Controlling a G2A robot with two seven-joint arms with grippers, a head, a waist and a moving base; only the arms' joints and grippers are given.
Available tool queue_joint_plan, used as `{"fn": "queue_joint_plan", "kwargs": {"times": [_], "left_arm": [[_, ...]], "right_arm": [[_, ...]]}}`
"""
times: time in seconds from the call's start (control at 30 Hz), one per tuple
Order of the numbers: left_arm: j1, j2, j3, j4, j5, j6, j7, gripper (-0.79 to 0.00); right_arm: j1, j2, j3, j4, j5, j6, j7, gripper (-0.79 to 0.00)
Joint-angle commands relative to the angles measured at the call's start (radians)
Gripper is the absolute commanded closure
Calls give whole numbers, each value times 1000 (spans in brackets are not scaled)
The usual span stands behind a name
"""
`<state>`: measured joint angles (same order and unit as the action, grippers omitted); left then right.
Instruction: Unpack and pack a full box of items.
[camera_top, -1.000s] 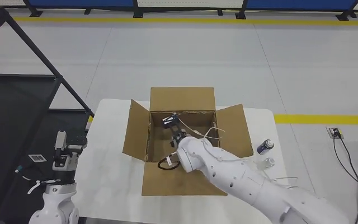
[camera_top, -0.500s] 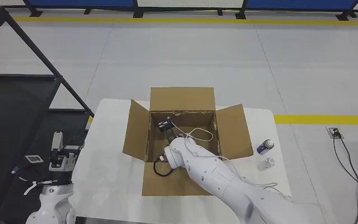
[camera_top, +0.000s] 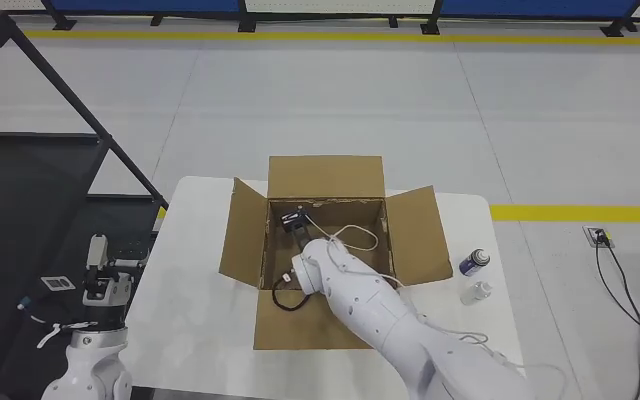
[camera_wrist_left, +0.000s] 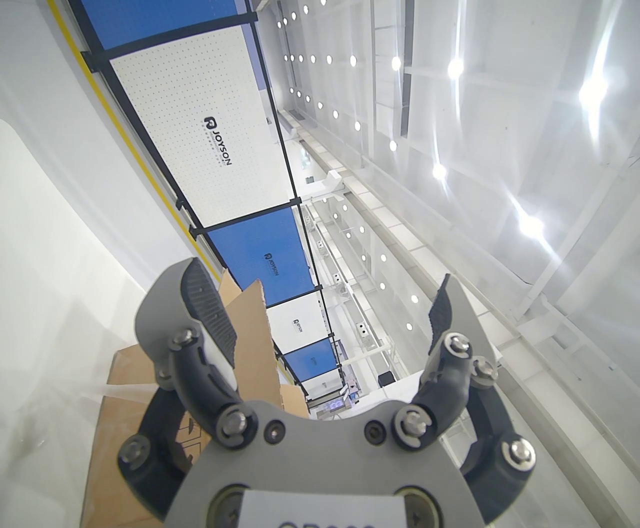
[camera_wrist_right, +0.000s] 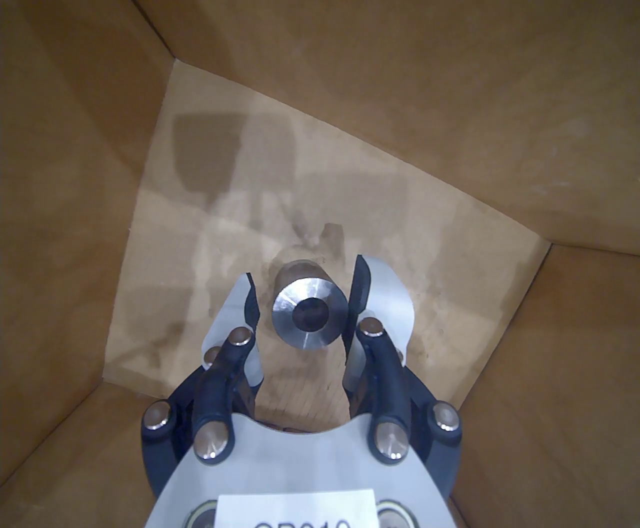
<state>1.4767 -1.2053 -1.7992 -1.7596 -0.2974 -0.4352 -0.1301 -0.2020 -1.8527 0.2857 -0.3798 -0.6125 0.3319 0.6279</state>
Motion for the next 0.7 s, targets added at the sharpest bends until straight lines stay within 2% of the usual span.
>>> {"fn": "queue_joint_plan", "kwargs": {"times": [0.0,0.13,0.2,0.27,0.37,0.5,0.6,0.67], "left_arm": [[-2,-1,0,1,1,2,-3,-785],[-16,-2,11,2,11,10,-14,-785],[-24,-2,16,1,18,16,-18,-785],[-31,-3,20,0,24,20,-17,-785],[-39,-3,25,1,30,26,-18,-785],[-48,-5,33,3,37,32,-19,-785],[-58,-6,40,2,47,39,-20,-785],[-64,-6,45,1,53,45,-19,-785]], "right_arm": [[5,2,15,-6,7,-18,-12,-459],[5,17,37,-47,-8,-20,-26,-514],[4,32,57,-85,-9,-16,-34,-517],[2,56,85,-131,-5,-29,-27,-508],[-10,106,134,-229,-20,-38,-7,-548],[-86,208,225,-482,-101,2,46,-606],[-225,317,352,-806,-226,31,142,-643],[-375,396,482,-1073,-342,25,238,-656]]}}
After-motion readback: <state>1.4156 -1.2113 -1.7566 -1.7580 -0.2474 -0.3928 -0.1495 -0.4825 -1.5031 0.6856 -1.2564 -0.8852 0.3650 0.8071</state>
